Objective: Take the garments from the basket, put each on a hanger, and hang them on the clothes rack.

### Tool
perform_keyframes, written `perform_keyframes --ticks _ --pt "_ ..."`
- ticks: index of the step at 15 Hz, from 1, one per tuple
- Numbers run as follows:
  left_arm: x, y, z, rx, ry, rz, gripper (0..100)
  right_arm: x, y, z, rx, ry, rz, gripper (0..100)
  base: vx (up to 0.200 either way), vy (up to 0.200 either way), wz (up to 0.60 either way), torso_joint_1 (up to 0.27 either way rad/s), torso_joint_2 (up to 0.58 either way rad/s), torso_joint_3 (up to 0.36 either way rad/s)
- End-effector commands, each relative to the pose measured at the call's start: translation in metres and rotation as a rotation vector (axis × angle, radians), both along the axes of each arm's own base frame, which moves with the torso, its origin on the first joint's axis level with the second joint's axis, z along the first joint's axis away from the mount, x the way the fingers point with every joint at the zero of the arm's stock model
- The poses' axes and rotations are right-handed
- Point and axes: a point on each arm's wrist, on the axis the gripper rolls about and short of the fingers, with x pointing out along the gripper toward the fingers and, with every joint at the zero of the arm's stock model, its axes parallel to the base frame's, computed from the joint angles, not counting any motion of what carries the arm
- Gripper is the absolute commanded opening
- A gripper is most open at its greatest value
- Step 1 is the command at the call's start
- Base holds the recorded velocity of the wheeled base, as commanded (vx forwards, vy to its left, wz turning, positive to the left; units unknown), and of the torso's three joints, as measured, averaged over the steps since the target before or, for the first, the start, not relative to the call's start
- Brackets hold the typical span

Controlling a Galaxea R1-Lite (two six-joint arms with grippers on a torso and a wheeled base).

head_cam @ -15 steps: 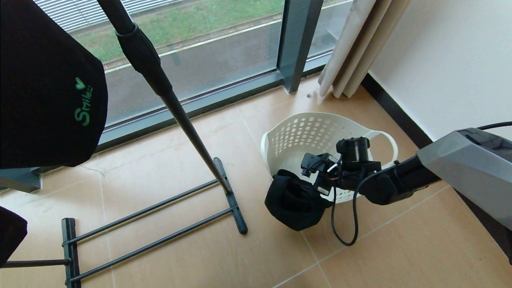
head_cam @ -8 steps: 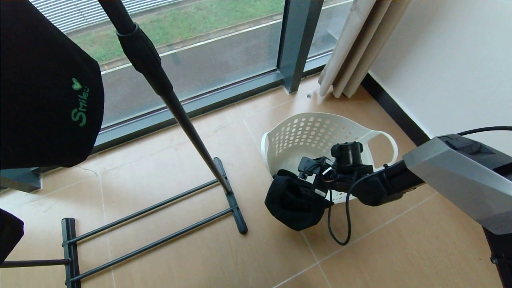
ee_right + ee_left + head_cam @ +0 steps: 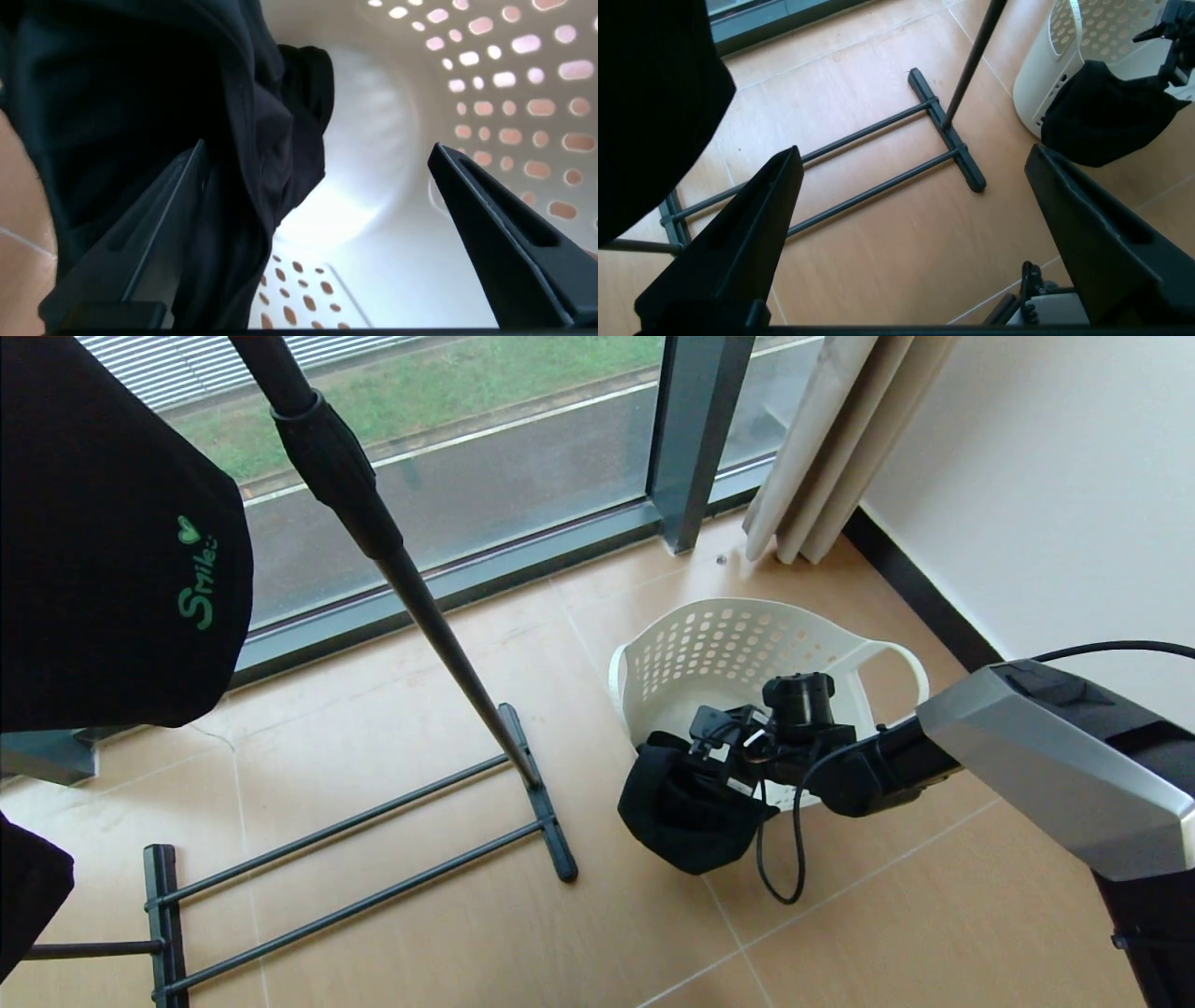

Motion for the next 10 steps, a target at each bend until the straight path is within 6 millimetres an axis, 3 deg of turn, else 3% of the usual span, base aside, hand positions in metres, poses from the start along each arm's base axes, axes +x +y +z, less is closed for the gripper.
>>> perform_keyframes --ticks 1,10 --pt "0.0 0.0 0.0 0.0 0.002 0.0 100 0.006 0.002 -0.009 -0.001 0.001 -0.001 100 0.0 0.0 0.0 0.0 0.0 0.0" --pt "0.0 0.0 0.0 -0.003 0.002 0.013 100 0.021 0.006 -0.019 0.002 -0.02 -0.02 100 0.0 0.0 0.0 0.0 0.0 0.0"
